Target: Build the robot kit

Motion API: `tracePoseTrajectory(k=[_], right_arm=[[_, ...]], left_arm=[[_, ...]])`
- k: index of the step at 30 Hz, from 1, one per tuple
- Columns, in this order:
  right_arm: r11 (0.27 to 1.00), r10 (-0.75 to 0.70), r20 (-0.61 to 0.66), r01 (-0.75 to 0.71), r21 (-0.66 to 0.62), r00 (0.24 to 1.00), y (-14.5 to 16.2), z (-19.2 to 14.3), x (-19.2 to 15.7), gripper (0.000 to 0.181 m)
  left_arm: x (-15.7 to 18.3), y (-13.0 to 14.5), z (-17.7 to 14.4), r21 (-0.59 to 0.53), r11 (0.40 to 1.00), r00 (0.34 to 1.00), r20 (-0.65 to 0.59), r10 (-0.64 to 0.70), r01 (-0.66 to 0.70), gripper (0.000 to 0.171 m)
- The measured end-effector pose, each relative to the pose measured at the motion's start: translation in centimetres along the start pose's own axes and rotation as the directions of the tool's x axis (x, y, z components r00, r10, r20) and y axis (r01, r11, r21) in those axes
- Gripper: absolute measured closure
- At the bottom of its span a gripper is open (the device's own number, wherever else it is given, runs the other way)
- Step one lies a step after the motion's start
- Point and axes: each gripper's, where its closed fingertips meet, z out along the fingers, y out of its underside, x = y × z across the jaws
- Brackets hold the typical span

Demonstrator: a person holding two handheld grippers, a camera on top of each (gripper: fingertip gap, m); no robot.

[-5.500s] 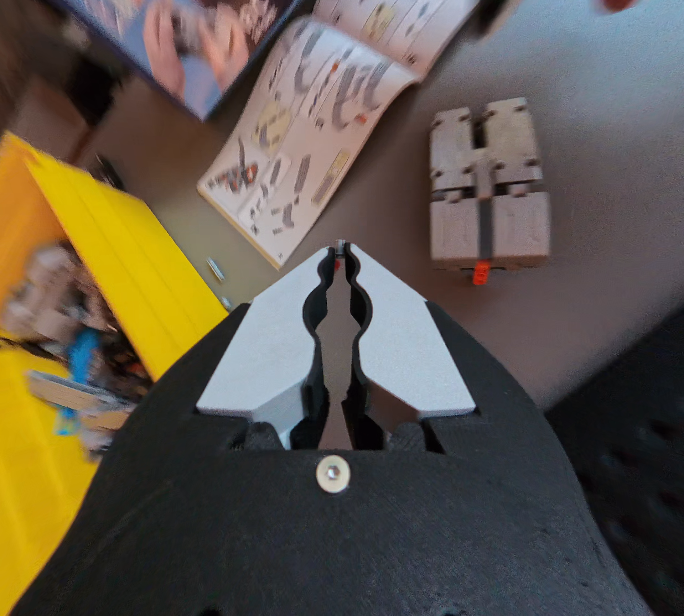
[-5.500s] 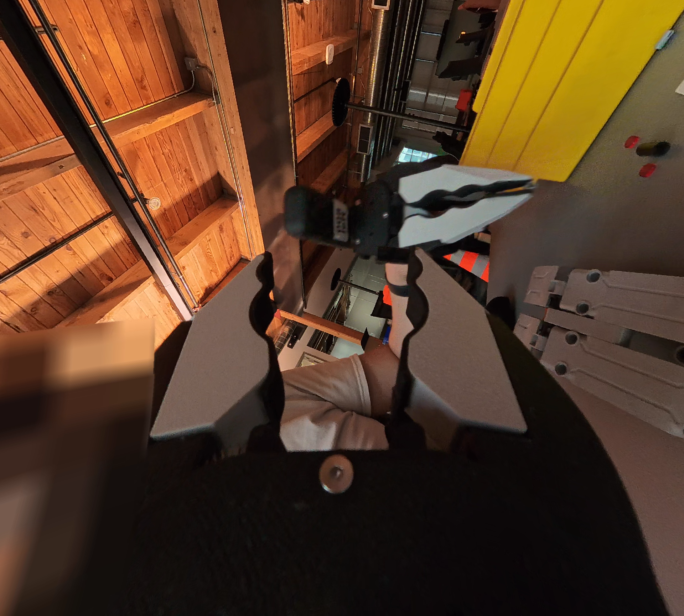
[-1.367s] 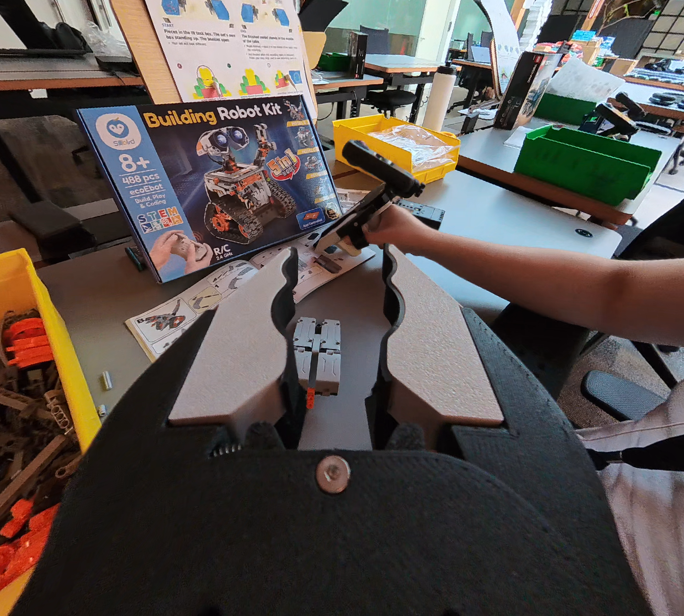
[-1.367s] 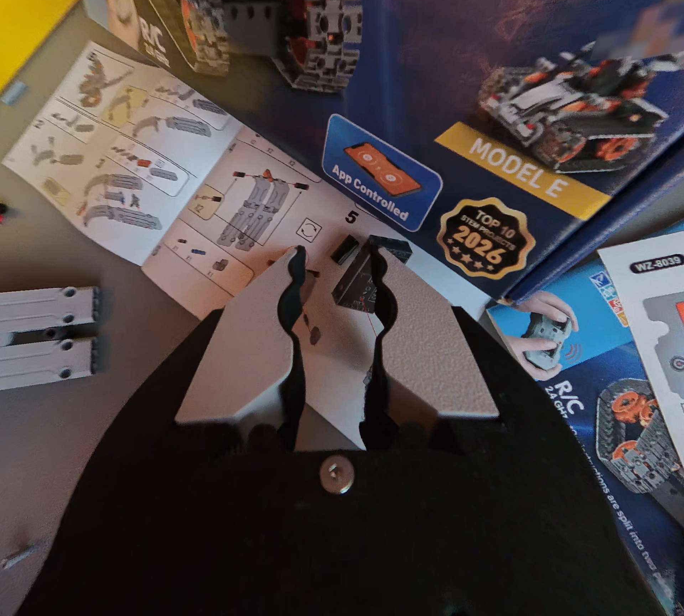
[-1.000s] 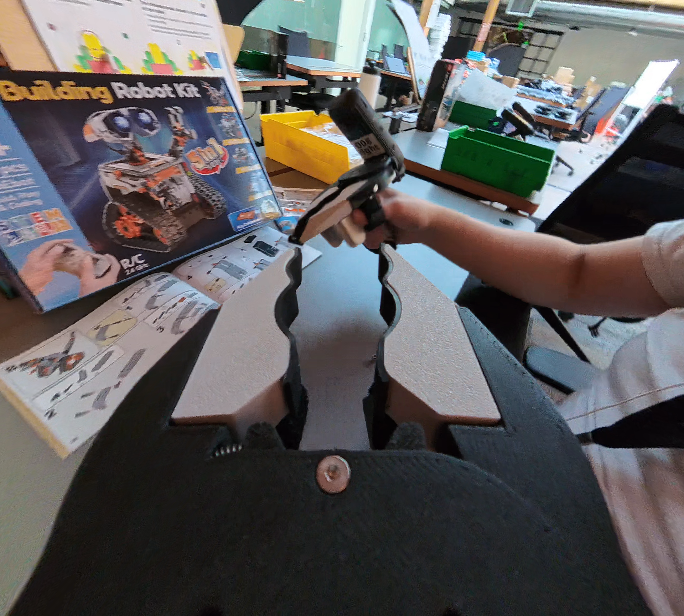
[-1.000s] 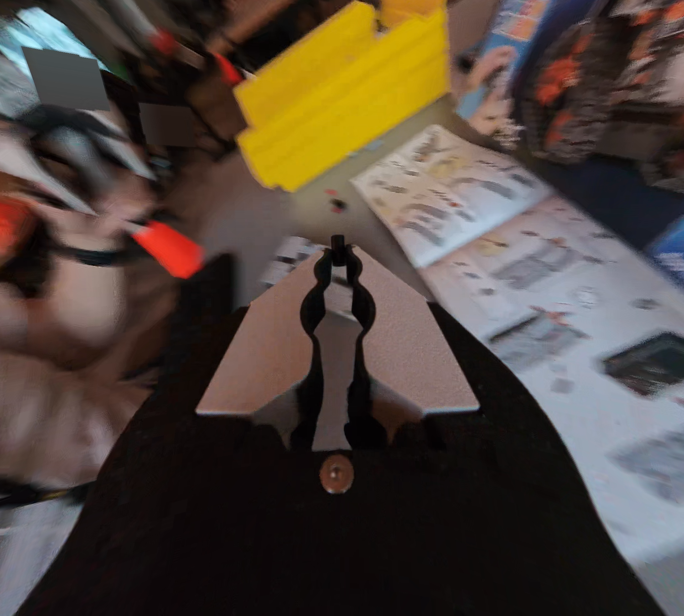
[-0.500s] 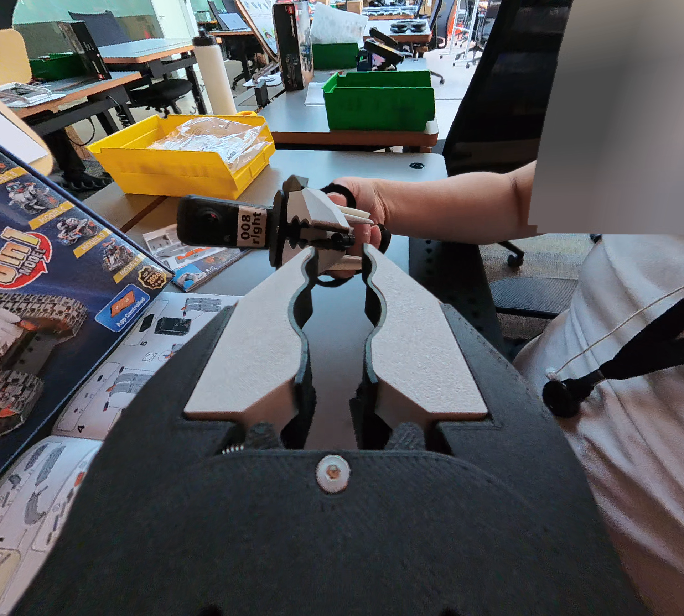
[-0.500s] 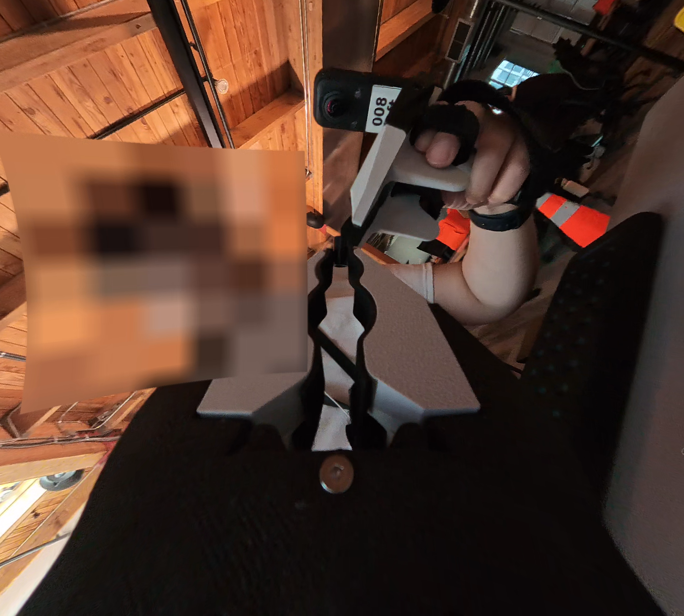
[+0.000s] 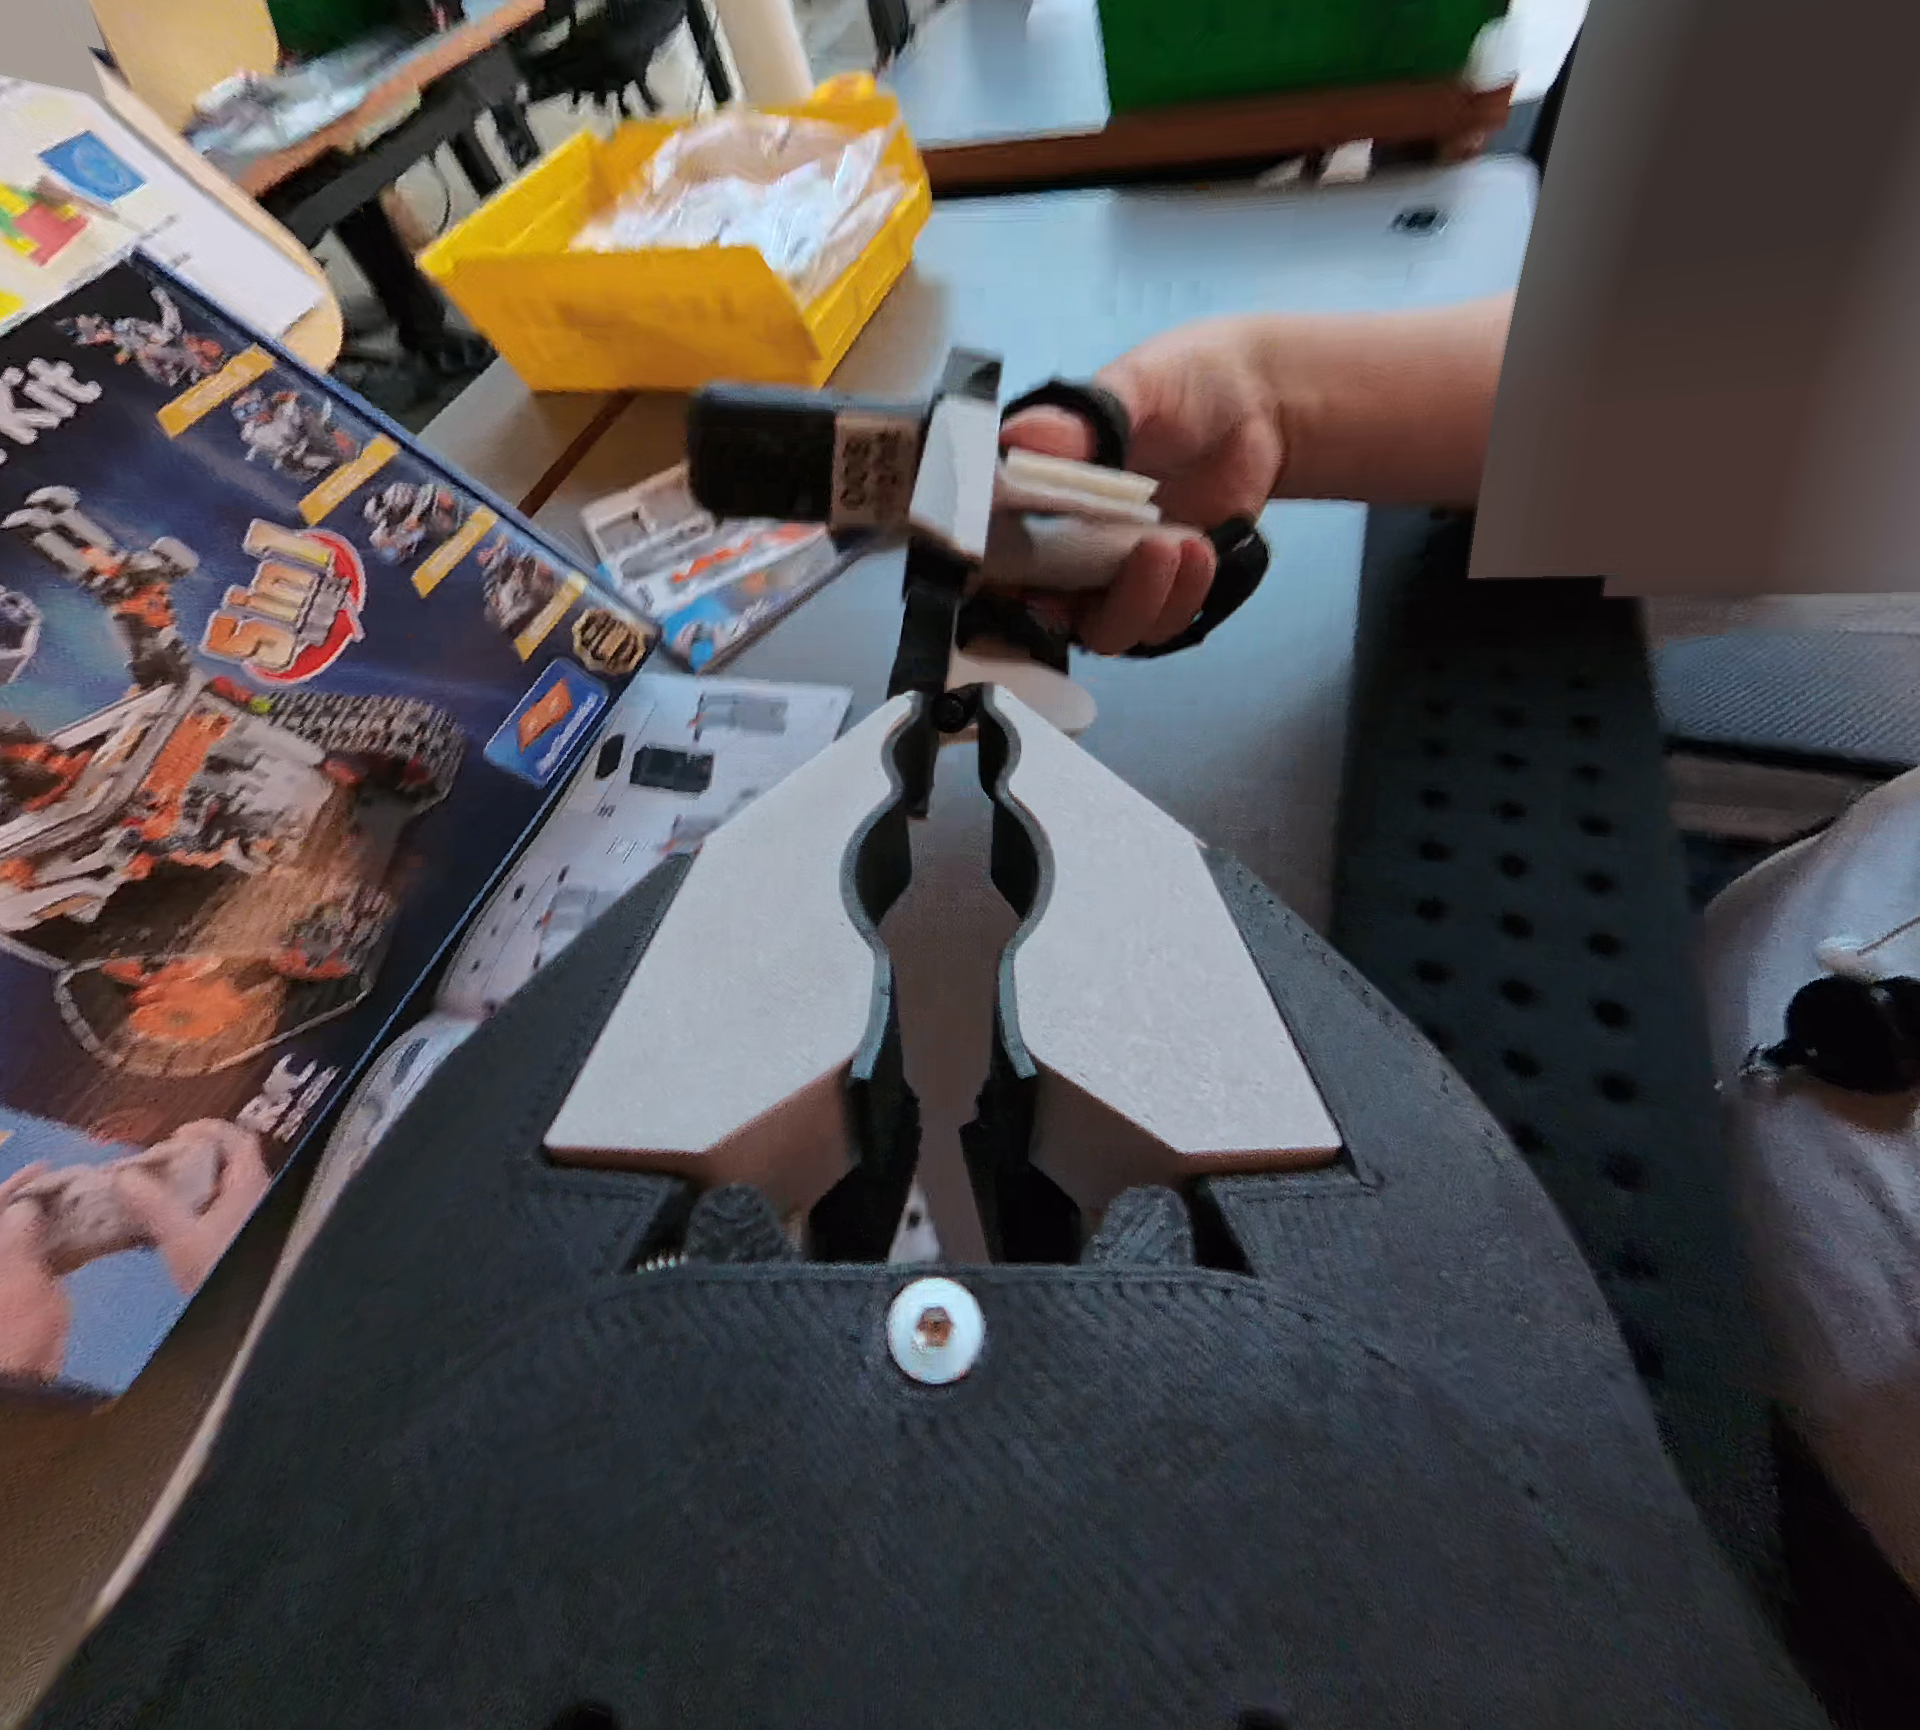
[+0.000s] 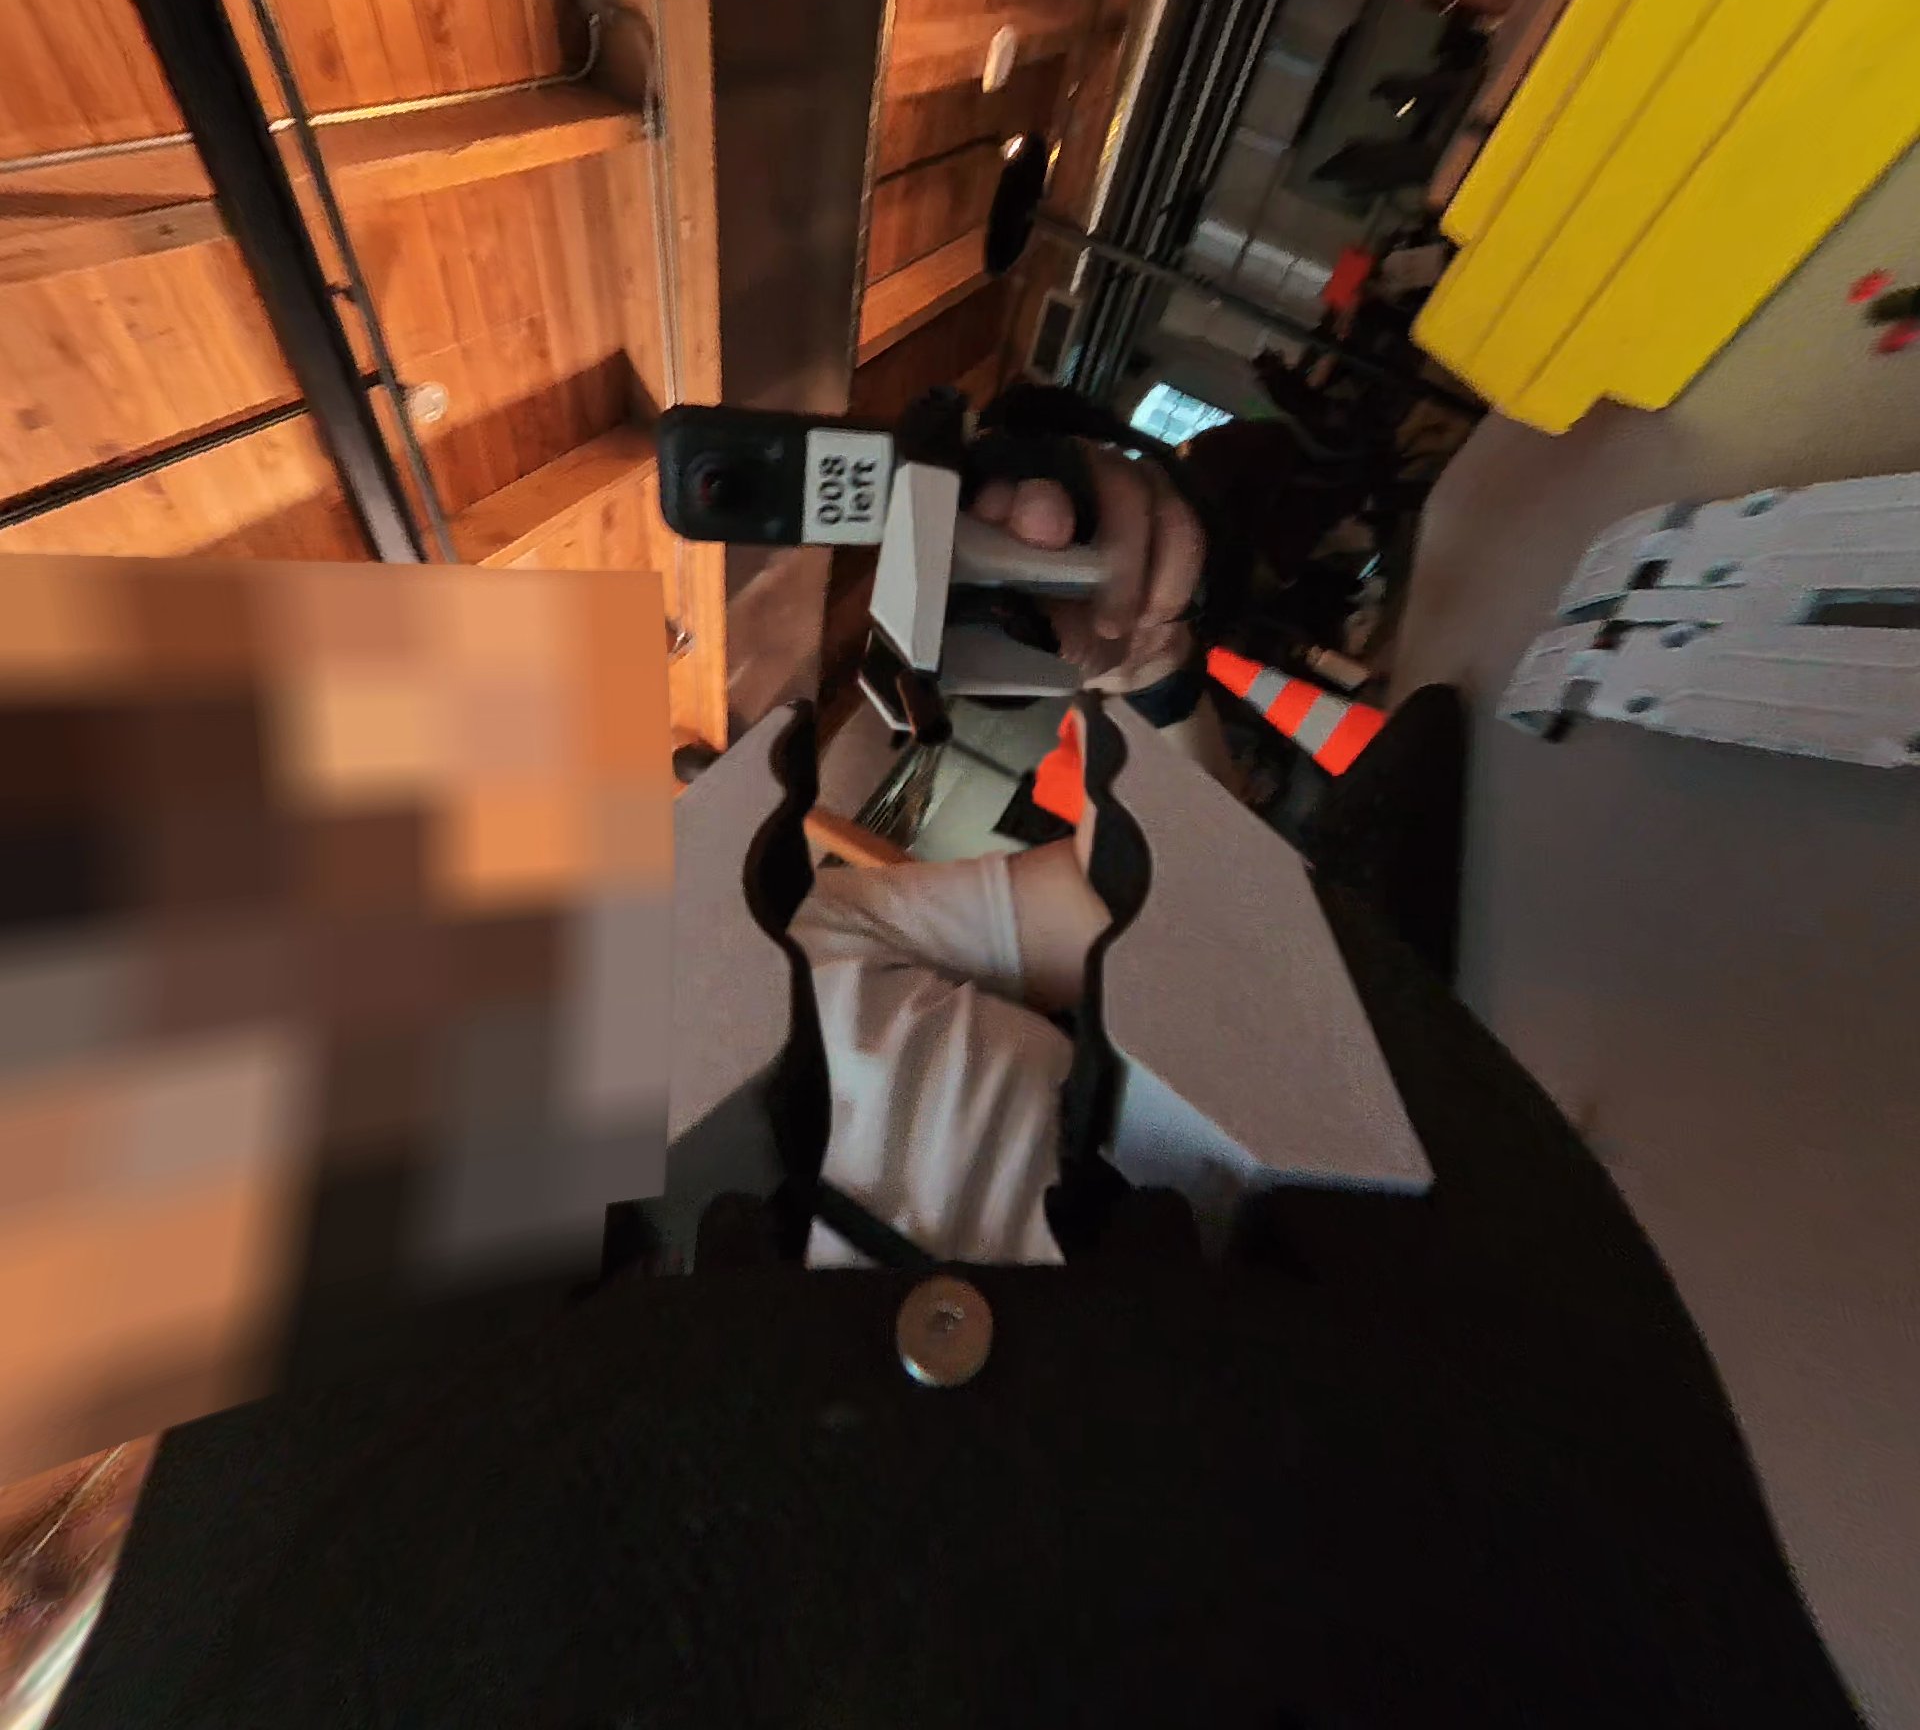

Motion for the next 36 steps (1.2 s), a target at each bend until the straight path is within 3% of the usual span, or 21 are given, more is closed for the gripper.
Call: tracePoseTrajectory(k=[1, 5, 8, 12, 24, 36], right_arm=[[0.999, 0.002, -0.035, -0.001, 0.043, 0.999, -0.5, -0.4, 0.7, 0.118], [0.987, 0.105, -0.063, -0.097, 0.127, 0.992, -1.0, -0.9, 2.4, 0.076], [0.980, 0.140, -0.033, -0.134, 0.148, 0.990, -1.0, -0.7, 2.5, 0.068], [0.975, 0.166, 0.024, -0.167, 0.148, 0.986, -0.9, -0.5, 1.7, 0.069], [0.973, 0.192, 0.002, -0.190, 0.129, 0.981, -0.4, -0.4, 2.6, 0.070], [0.975, 0.190, -0.017, -0.187, 0.118, 0.982, -0.1, -0.2, 2.9, 0.072]], left_arm=[[-0.5, 1.0, 0.1, -0.073, 0.997, 1.000, 0.027, 0.017, -0.015, 0.165], [-2.1, 3.9, 0.5, -0.332, 0.943, 0.995, 0.078, 0.058, -0.029, 0.165], [-2.0, 5.0, 1.0, -0.458, 0.887, 0.995, 0.038, 0.090, -0.063, 0.165], [-2.2, 6.6, 1.8, -0.595, 0.795, 0.988, 0.008, 0.155, -0.120, 0.165], [-1.4, 7.5, 2.9, -0.662, 0.741, 0.993, -0.051, 0.106, -0.113, 0.165], [-1.0, 8.1, 3.2, -0.642, 0.766, 0.999, -0.043, 0.007, -0.033, 0.158]])
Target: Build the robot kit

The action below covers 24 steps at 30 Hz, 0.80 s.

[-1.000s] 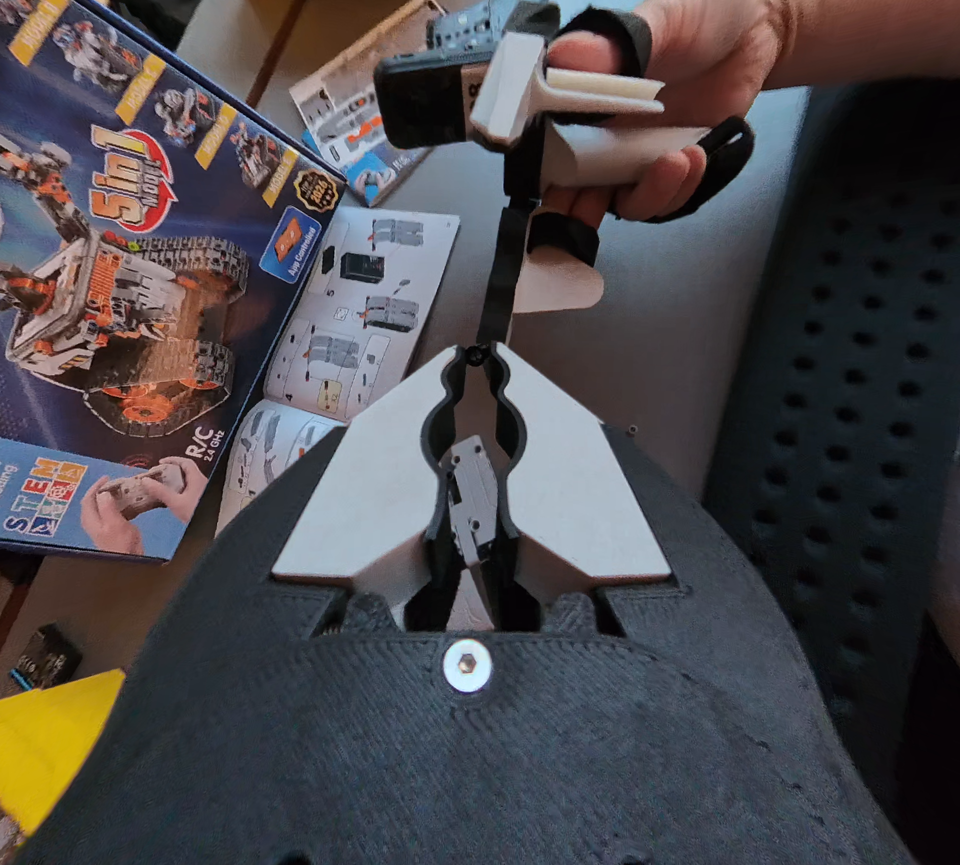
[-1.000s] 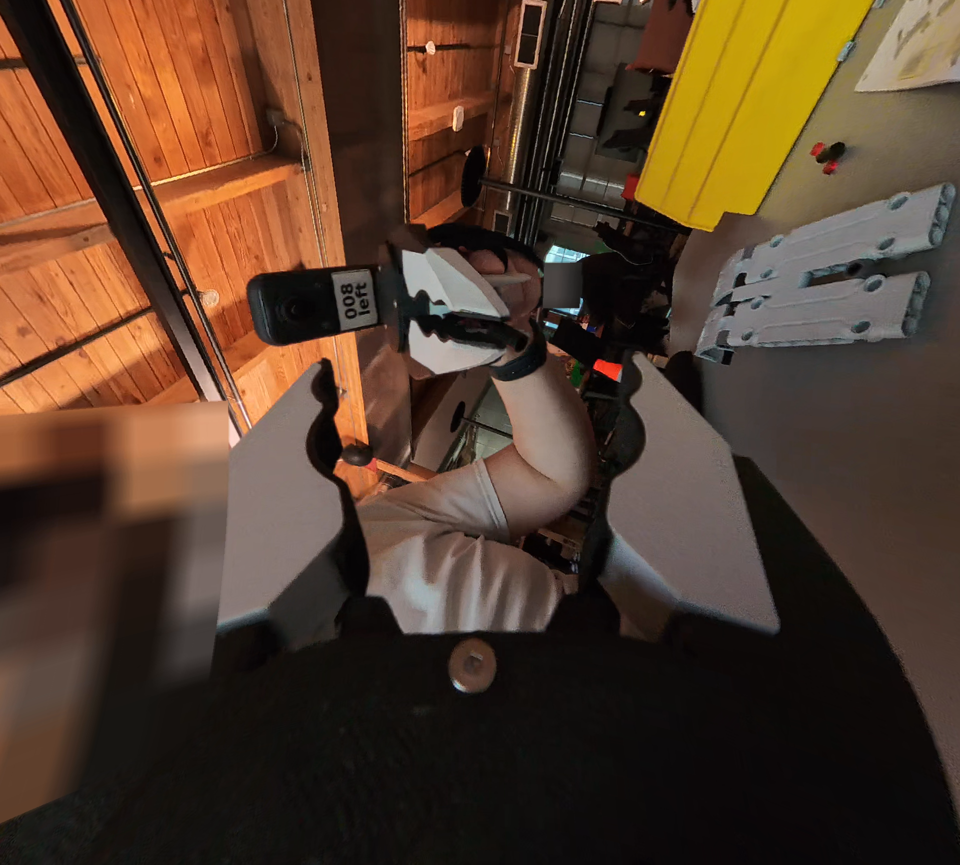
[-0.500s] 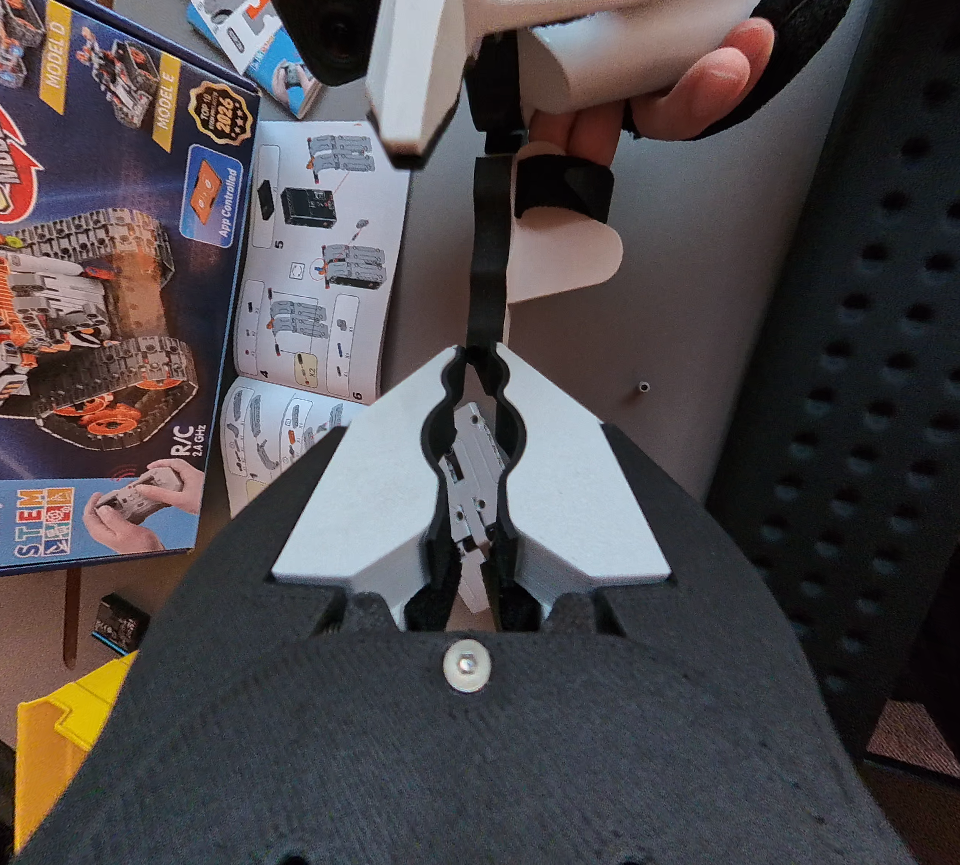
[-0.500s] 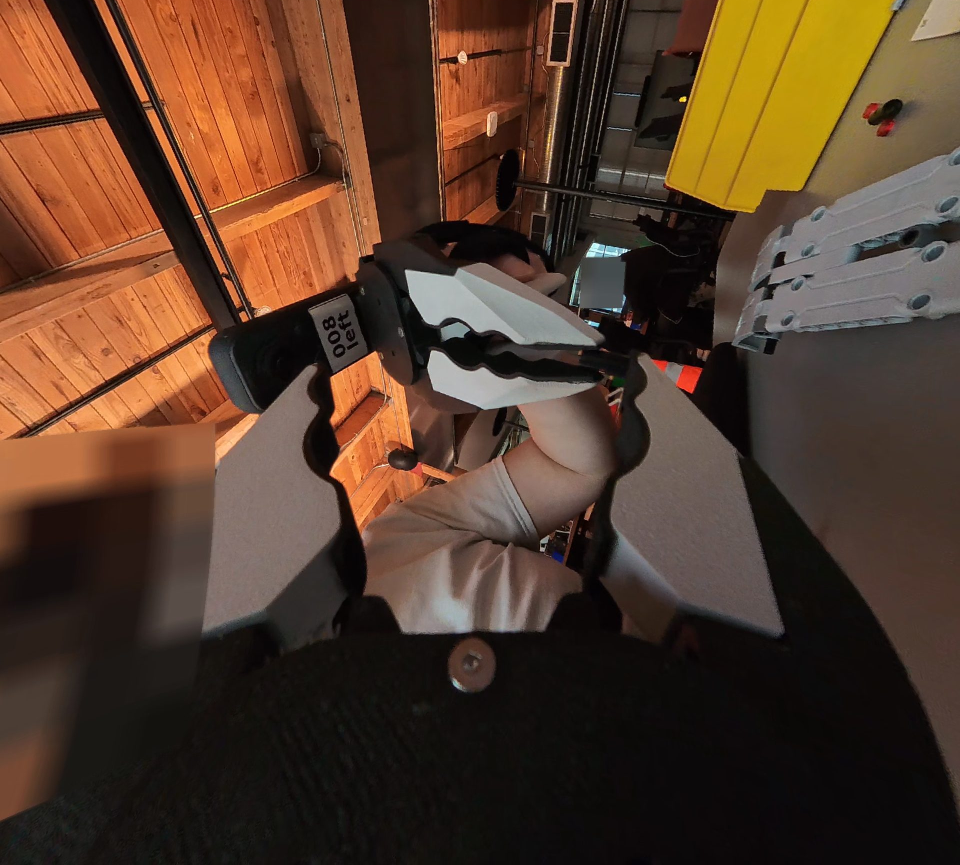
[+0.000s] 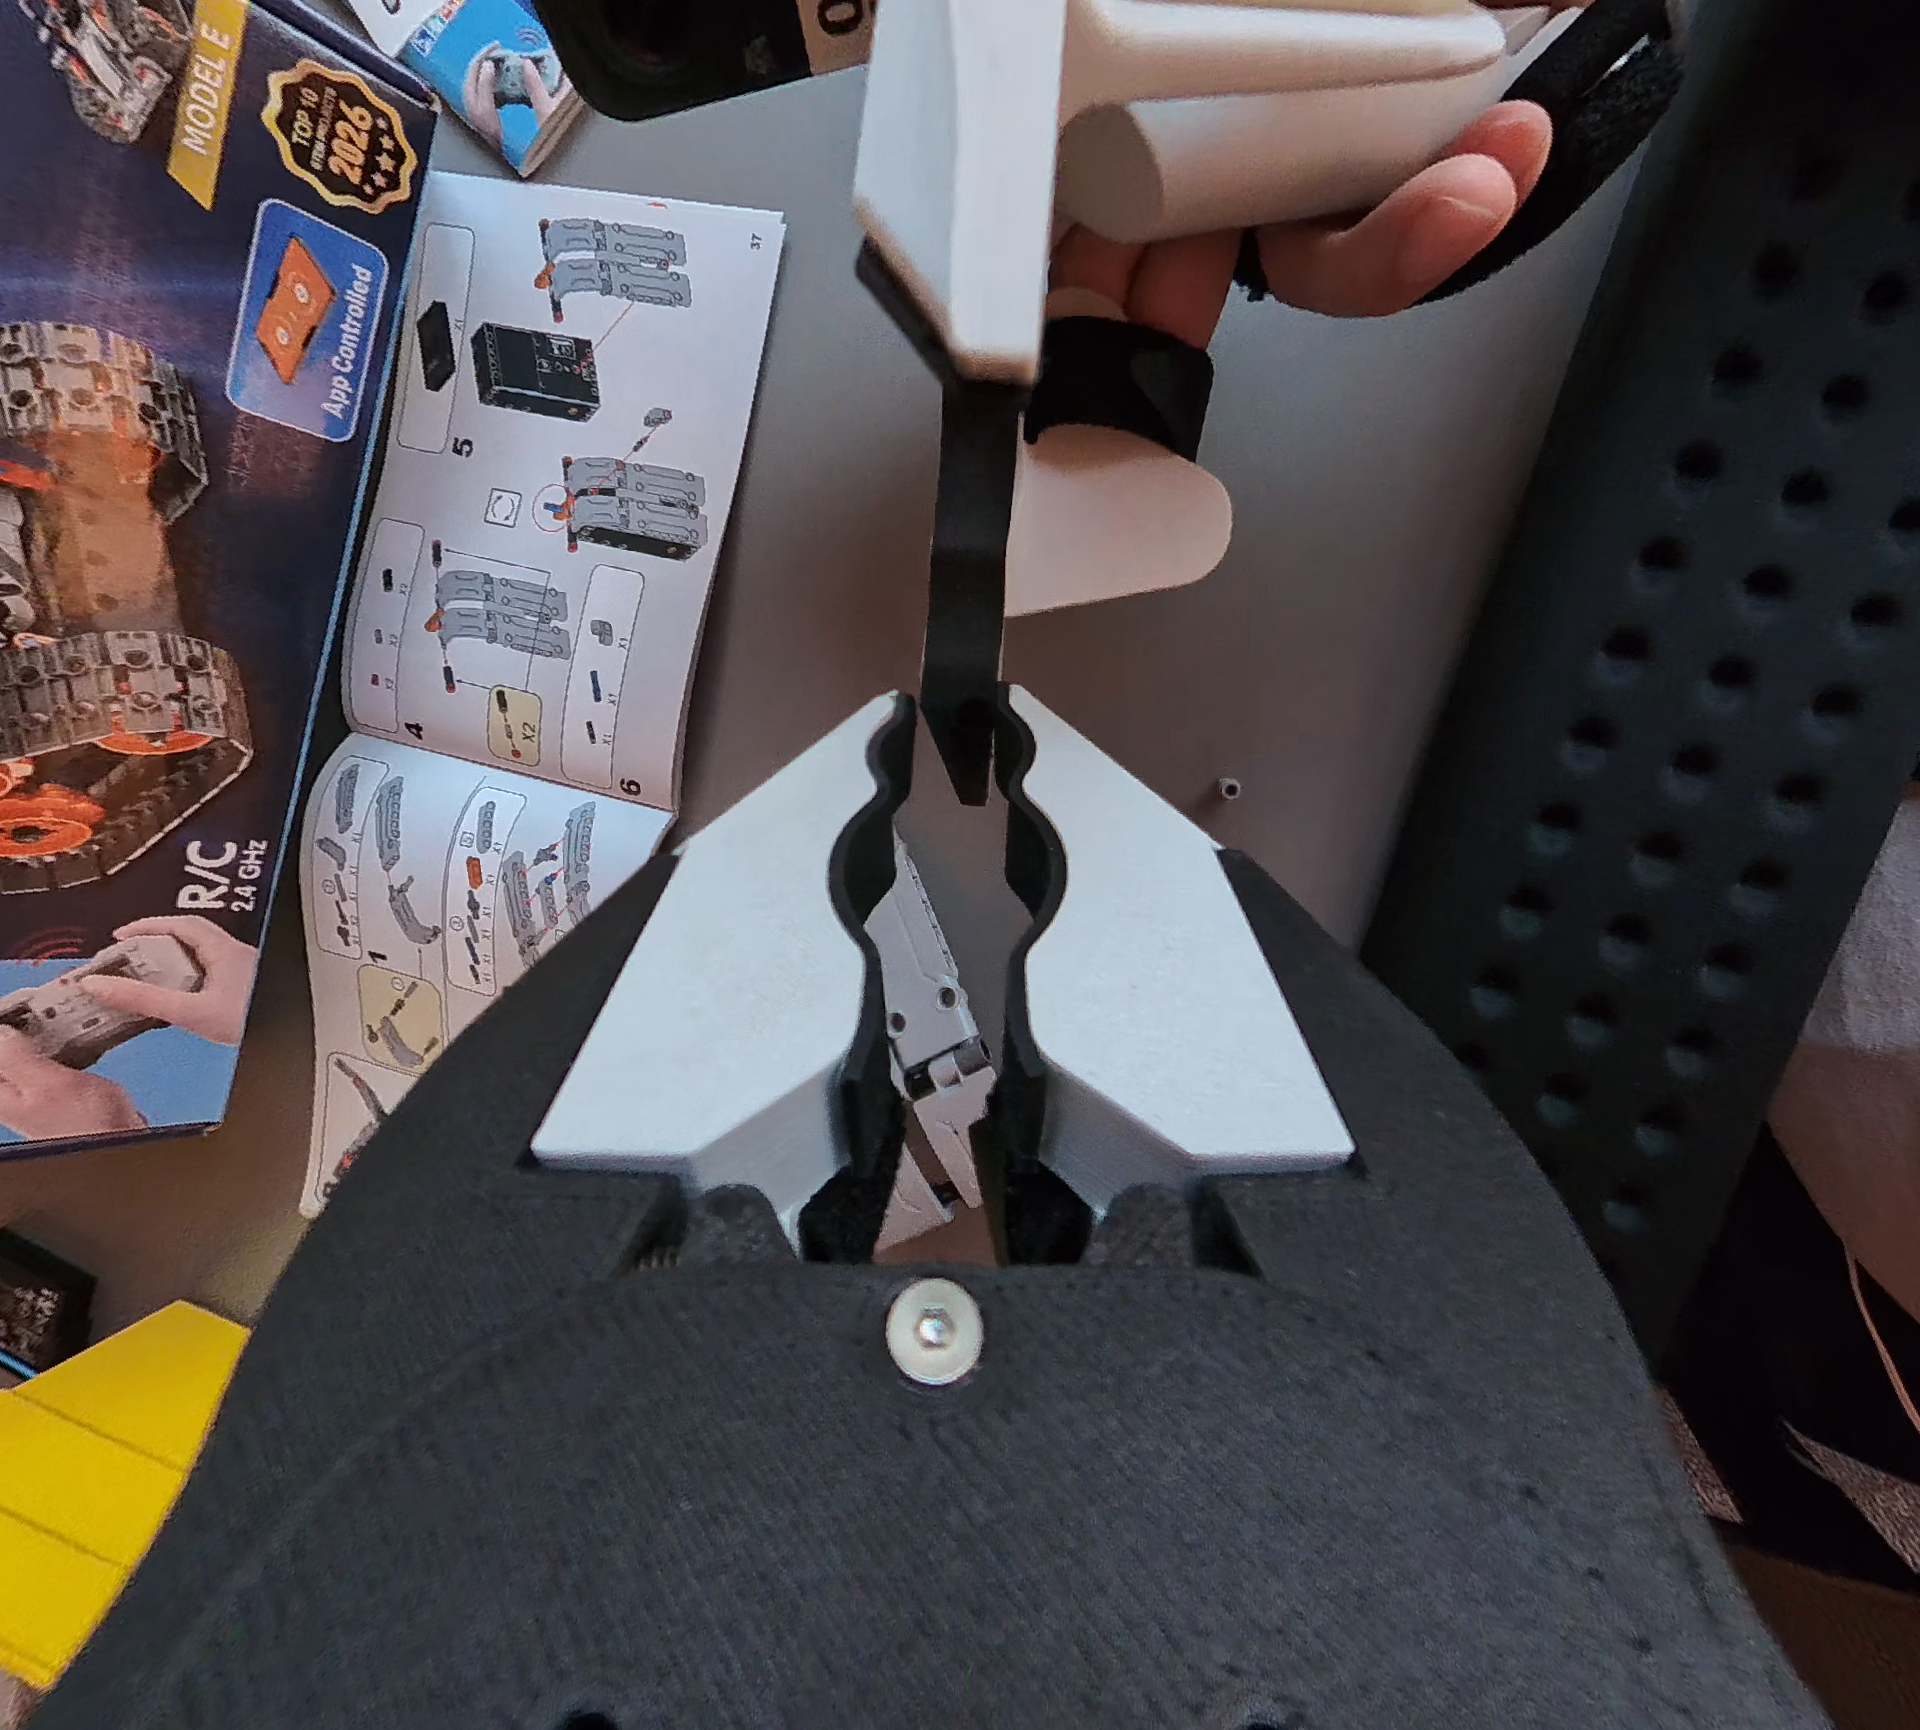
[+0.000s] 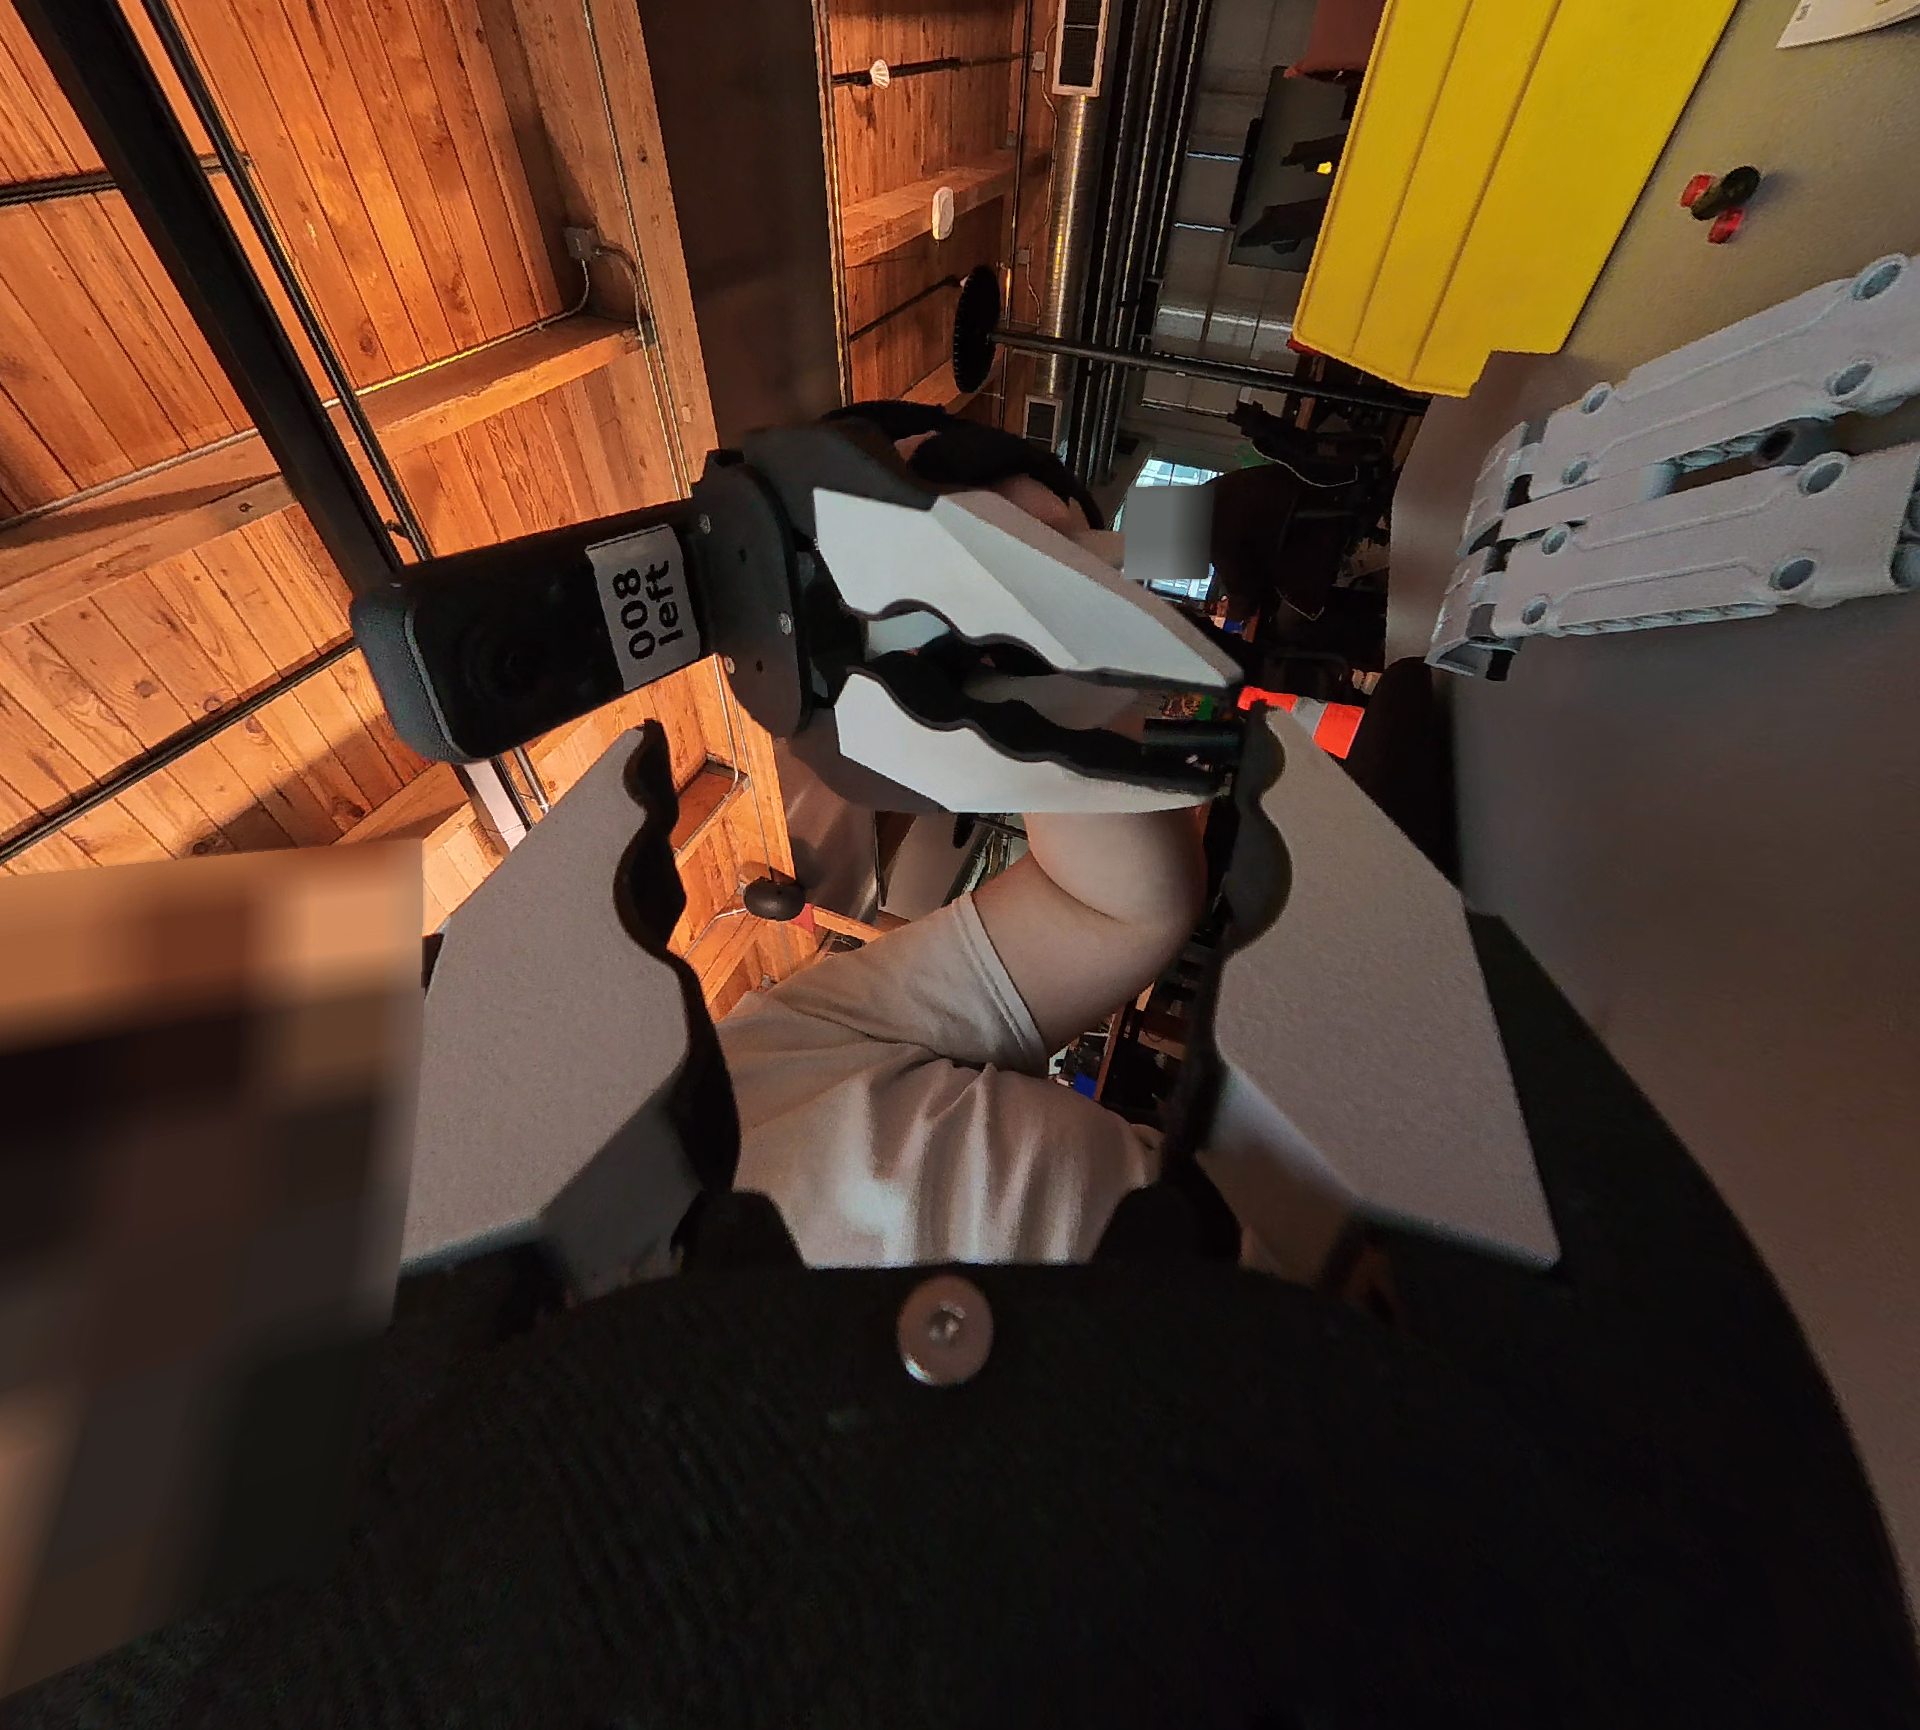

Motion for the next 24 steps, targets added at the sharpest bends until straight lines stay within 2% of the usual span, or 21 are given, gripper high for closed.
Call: tracePoseTrajectory(k=[5, 9, 14, 16, 19, 22, 24], right_arm=[[1.000, 0.004, 0.001, -0.004, -0.002, 1.000, 0.0, 0.0, 0.1, 0.072], [1.000, 0.002, 0.005, -0.002, 0.005, 1.000, -0.2, -0.2, 0.0, 0.073], [1.000, -0.011, 0.003, 0.011, 0.024, 1.000, -0.8, -0.8, -0.2, 0.073], [0.999, -0.016, 0.000, 0.016, 0.037, 1.000, -1.2, -1.1, -0.2, 0.073], [0.999, -0.029, -0.010, 0.029, 0.045, 1.000, -1.6, -1.5, -0.2, 0.073], [0.998, -0.032, -0.003, 0.032, 0.055, 0.999, -1.8, -1.8, -0.5, 0.073], [0.997, -0.033, -0.004, 0.033, 0.064, 0.999, -2.0, -2.0, -0.4, 0.073]], left_arm=[[0.3, -0.4, -0.4, 0.048, 0.998, 0.999, -0.031, -0.025, 0.026, 0.148], [-0.5, -1.2, -2.3, 0.174, 0.979, 0.995, -0.019, -0.102, 0.104, 0.140], [-0.7, 1.2, -5.4, 0.305, 0.933, 0.977, 0.034, -0.209, 0.189, 0.143], [0.7, 2.6, -4.7, 0.316, 0.923, 0.972, 0.003, -0.234, 0.221, 0.146], [3.1, 4.3, -2.0, 0.294, 0.920, 0.965, -0.052, -0.255, 0.259, 0.150], [5.4, 4.7, 0.5, 0.273, 0.918, 0.956, -0.135, -0.260, 0.288, 0.151], [6.5, 5.2, 2.0, 0.218, 0.940, 0.961, -0.149, -0.234, 0.262, 0.151]])
